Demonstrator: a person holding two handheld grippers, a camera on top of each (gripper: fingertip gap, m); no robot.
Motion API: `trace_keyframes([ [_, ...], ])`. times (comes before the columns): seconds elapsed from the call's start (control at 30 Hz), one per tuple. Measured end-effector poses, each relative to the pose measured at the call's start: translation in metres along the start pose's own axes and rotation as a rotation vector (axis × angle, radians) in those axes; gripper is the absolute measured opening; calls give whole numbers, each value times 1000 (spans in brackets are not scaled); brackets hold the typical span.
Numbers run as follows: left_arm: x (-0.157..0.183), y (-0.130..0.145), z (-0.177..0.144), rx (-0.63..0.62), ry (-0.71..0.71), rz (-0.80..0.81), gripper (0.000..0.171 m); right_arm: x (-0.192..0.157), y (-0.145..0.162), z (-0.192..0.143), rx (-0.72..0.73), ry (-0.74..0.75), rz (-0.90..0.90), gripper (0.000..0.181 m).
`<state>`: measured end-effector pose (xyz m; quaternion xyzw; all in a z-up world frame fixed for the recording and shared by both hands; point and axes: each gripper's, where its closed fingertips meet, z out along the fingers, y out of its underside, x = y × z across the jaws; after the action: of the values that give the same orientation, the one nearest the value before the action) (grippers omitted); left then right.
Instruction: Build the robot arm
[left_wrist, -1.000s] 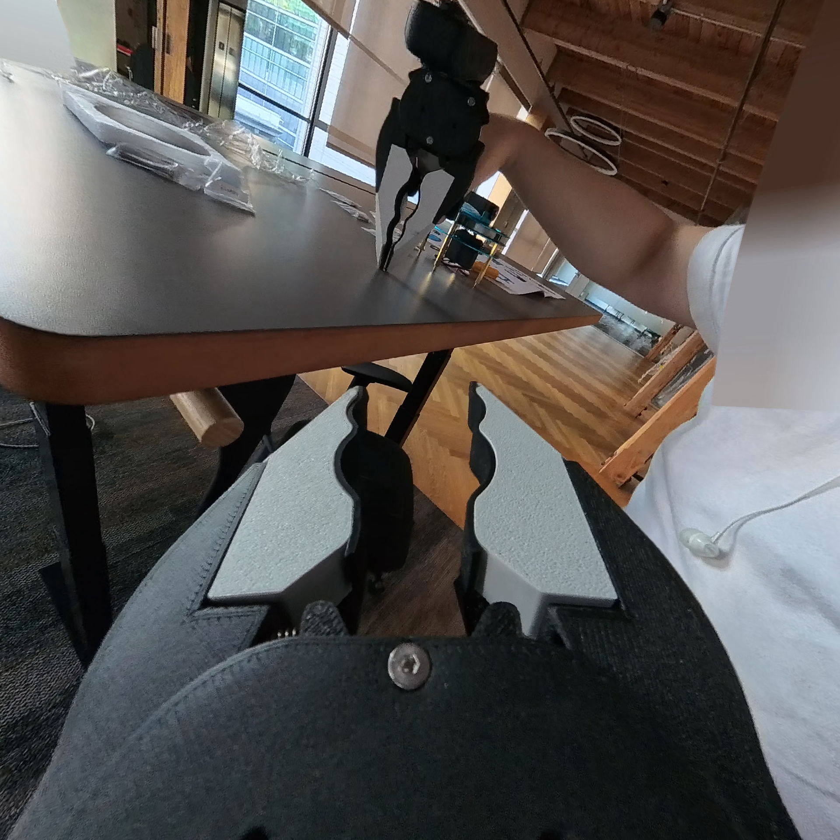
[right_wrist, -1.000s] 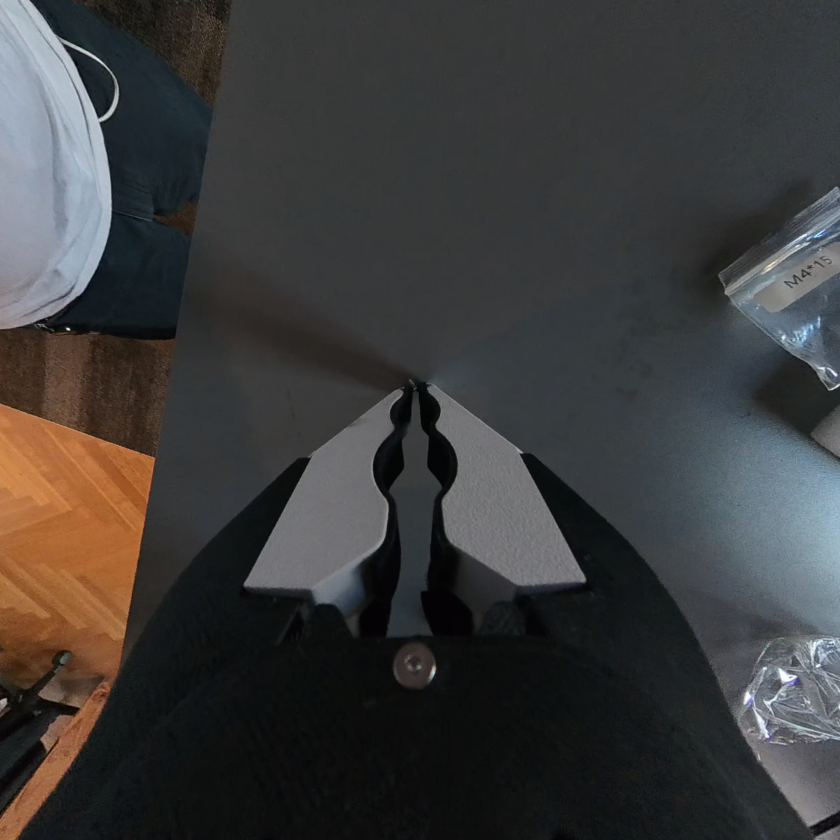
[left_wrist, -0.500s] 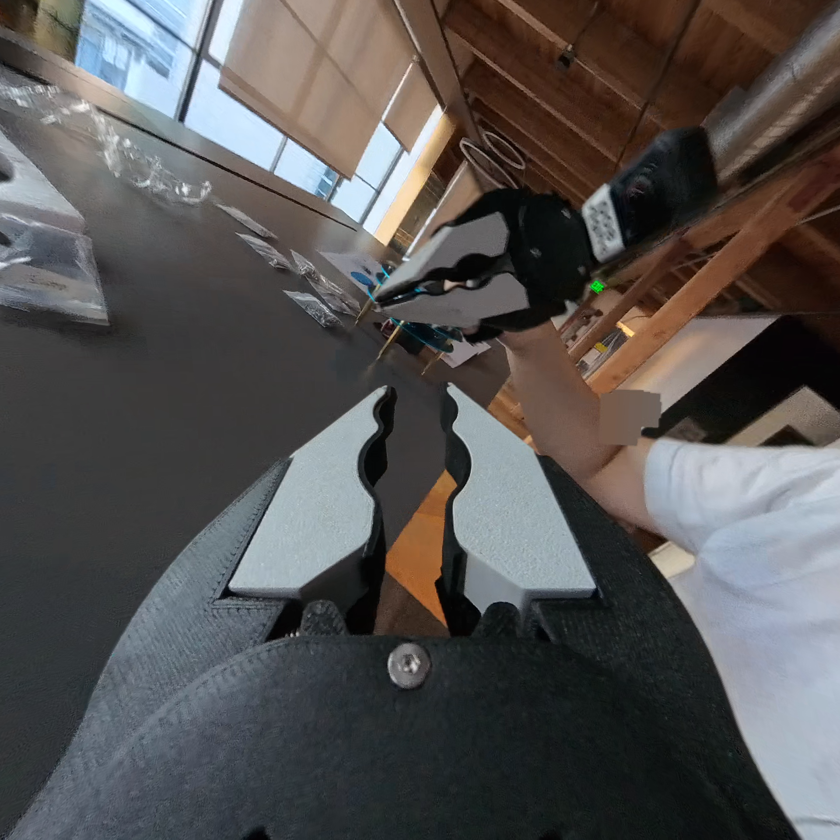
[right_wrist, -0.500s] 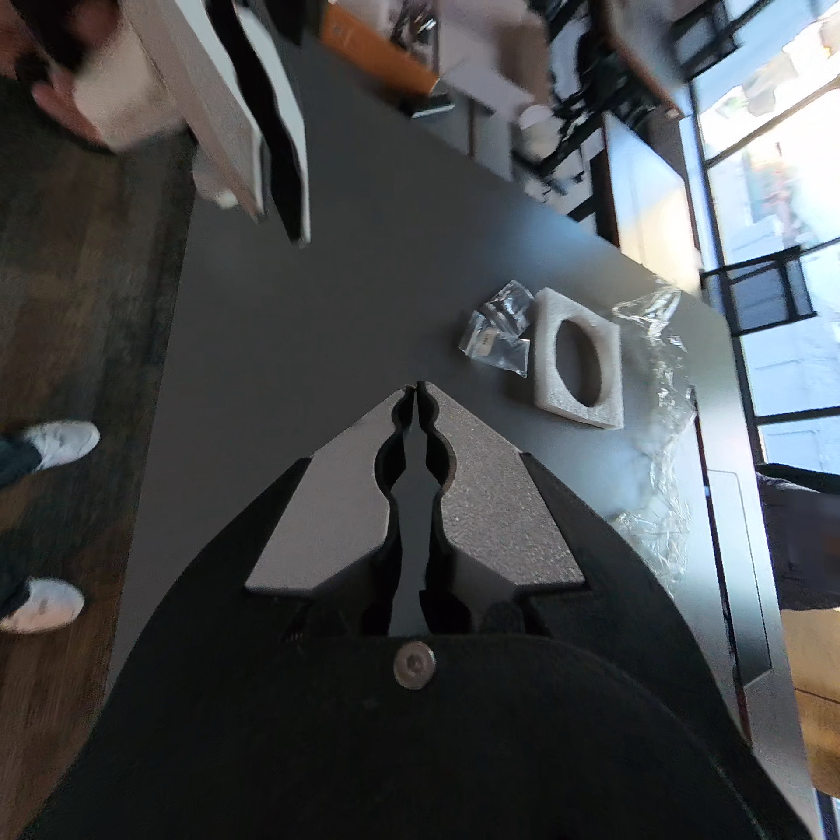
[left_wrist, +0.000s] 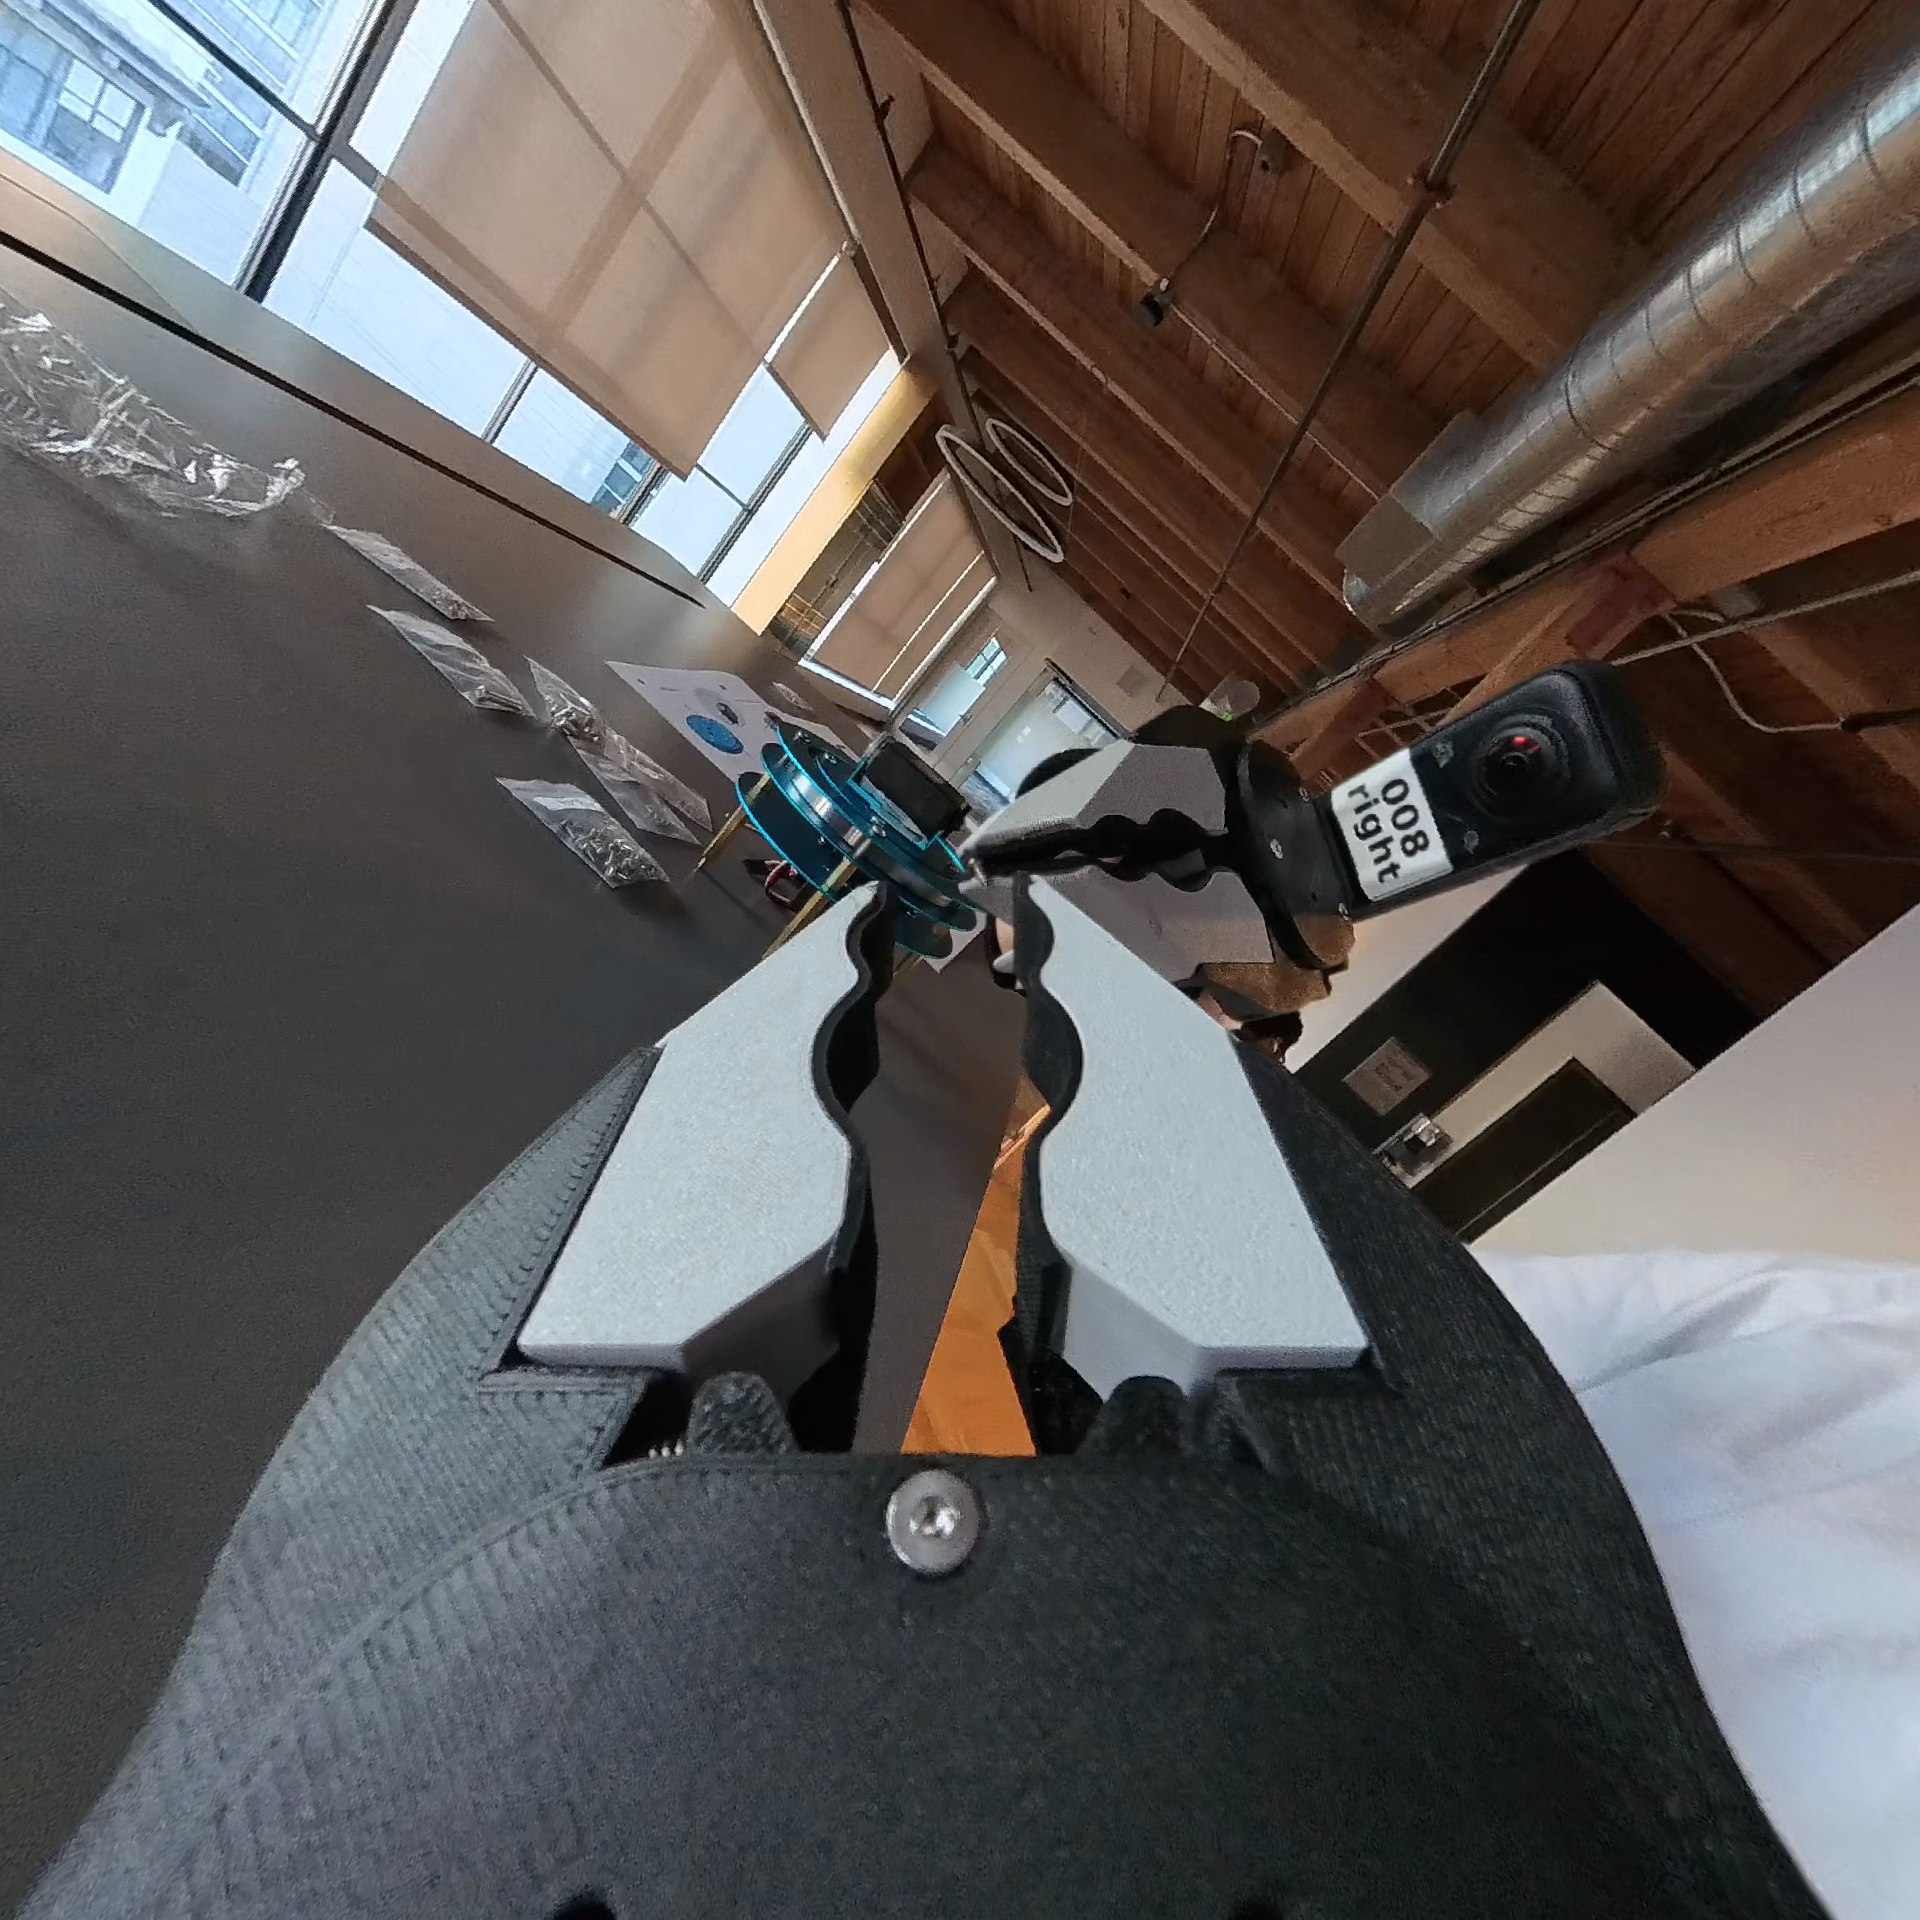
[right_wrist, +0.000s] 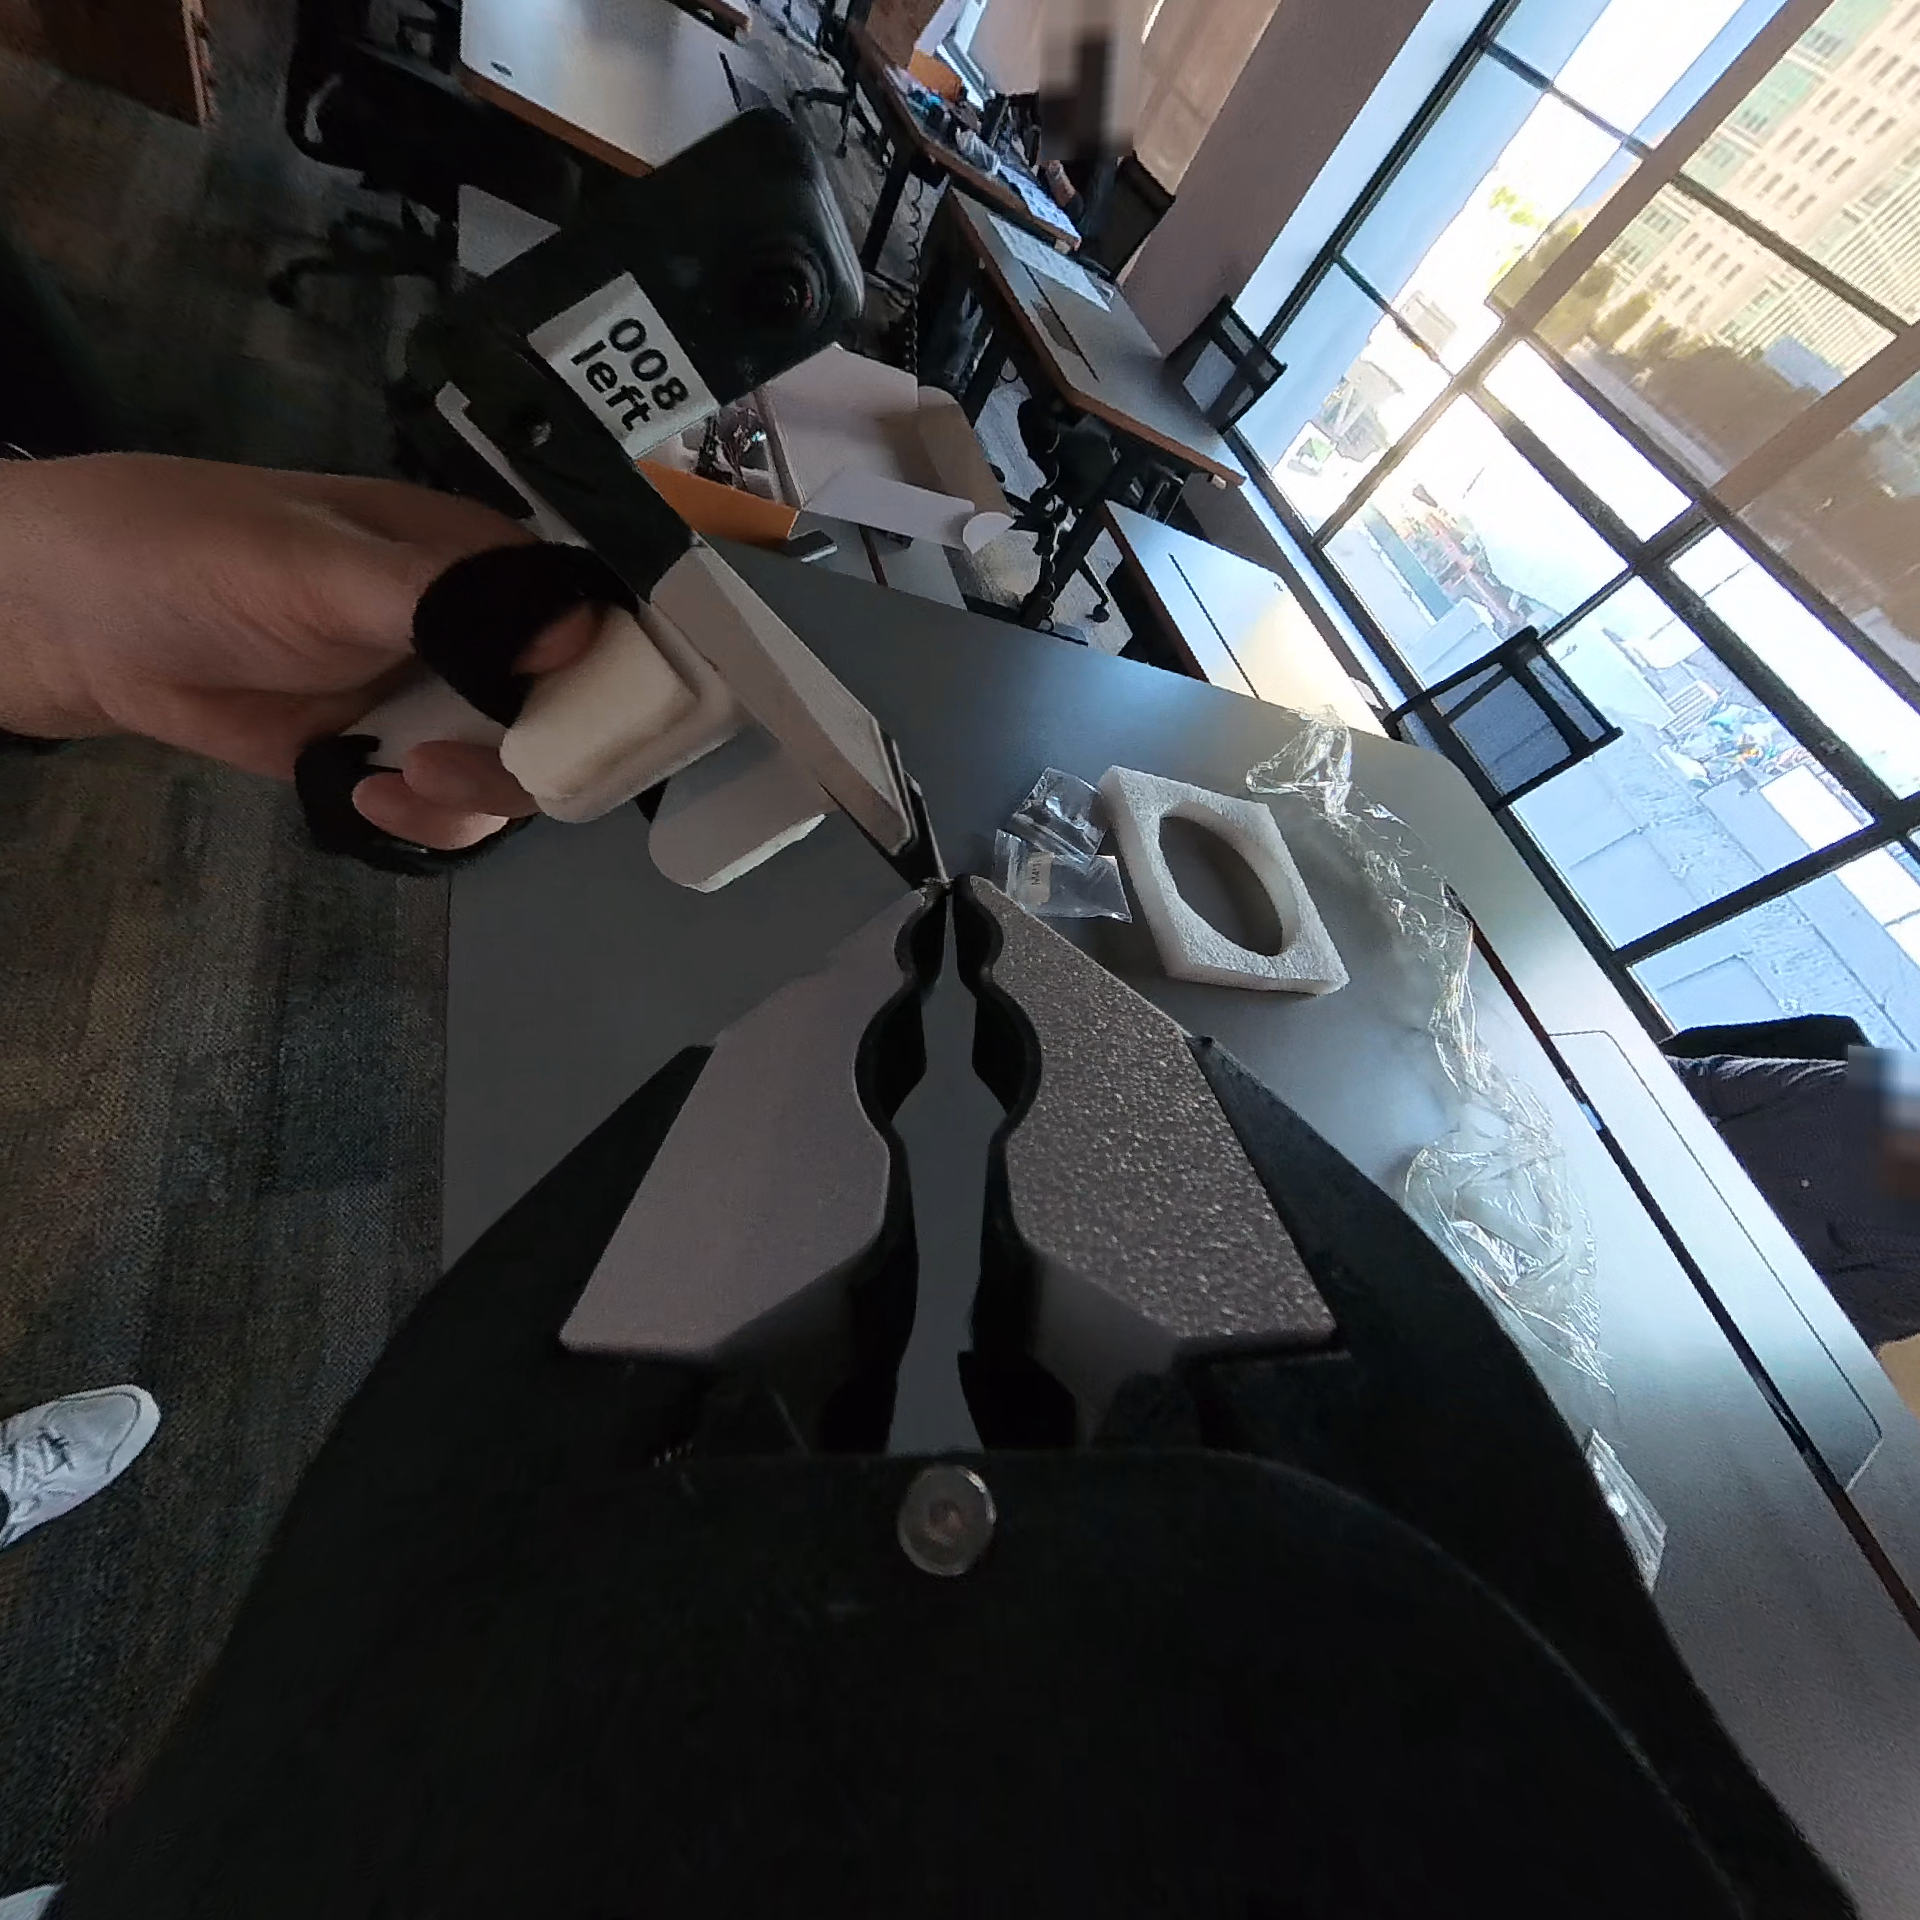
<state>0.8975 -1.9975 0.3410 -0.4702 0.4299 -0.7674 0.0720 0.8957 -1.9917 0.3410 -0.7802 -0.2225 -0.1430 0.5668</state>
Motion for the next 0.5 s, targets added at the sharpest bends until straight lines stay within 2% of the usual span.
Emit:
trace_keyframes([
  [0.1,-1,1,2,-1,2,-11,12,1,2,3,-15,15,-23,0],
  [0.5,-7,0,4,-5,18,-45,1,1,7,9,-22,14,-51,0],
])
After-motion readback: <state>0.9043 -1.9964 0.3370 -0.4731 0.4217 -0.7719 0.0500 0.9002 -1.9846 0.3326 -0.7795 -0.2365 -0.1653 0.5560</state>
